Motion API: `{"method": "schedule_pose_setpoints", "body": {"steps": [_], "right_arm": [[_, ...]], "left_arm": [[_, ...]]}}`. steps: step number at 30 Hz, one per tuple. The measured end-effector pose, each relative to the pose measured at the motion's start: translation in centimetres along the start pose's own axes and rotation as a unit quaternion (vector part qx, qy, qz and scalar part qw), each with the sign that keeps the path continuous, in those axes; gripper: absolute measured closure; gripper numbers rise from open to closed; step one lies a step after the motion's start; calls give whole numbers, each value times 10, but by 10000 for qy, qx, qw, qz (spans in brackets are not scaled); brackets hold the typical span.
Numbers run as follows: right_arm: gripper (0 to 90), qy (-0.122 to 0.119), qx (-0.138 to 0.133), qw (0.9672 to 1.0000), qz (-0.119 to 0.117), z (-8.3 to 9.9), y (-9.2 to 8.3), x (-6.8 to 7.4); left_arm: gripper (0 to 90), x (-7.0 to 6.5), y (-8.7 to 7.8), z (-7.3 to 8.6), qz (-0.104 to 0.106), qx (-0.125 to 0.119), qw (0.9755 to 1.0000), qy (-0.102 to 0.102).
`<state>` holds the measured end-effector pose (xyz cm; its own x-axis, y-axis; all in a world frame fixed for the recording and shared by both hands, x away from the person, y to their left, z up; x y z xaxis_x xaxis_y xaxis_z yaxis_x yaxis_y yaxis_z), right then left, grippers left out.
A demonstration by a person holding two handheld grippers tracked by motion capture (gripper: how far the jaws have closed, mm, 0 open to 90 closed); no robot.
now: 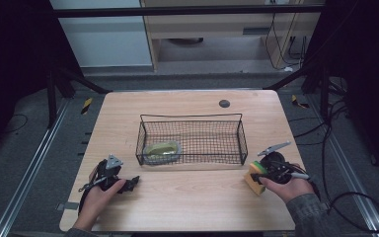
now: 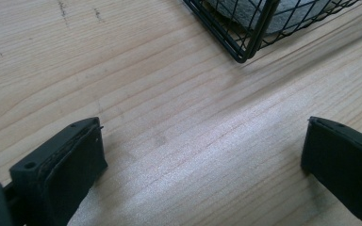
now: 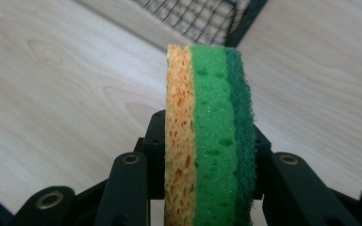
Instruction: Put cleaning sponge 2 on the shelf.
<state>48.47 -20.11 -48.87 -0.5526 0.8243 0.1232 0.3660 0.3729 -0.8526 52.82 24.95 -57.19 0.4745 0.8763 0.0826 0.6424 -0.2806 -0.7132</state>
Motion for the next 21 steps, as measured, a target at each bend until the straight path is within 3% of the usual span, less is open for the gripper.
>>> {"method": "schedule_pose_setpoints", "body": {"steps": [8,21], "right_arm": [[638,126,-336,9989,307,-15,-21,-31],[639,121,-831,9949,562,-50,-35,-59]], "left_arm": [[0,0,0,0,-2,-19,10000,-22],[0,0,0,0,1,-83,10000,-2]]}}
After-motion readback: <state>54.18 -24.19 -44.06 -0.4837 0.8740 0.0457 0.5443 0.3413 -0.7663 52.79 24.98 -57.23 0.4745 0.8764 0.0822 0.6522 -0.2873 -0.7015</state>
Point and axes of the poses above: each handheld gripper's, and its own axes: y roughly forward along the jaws, z roughly out of its underside, x roughly to its left, the point moved 9 cm from there along y, roughly forward along the jaws, and after that the axes turned 5 degrees about -z, right-handed, at the moved point
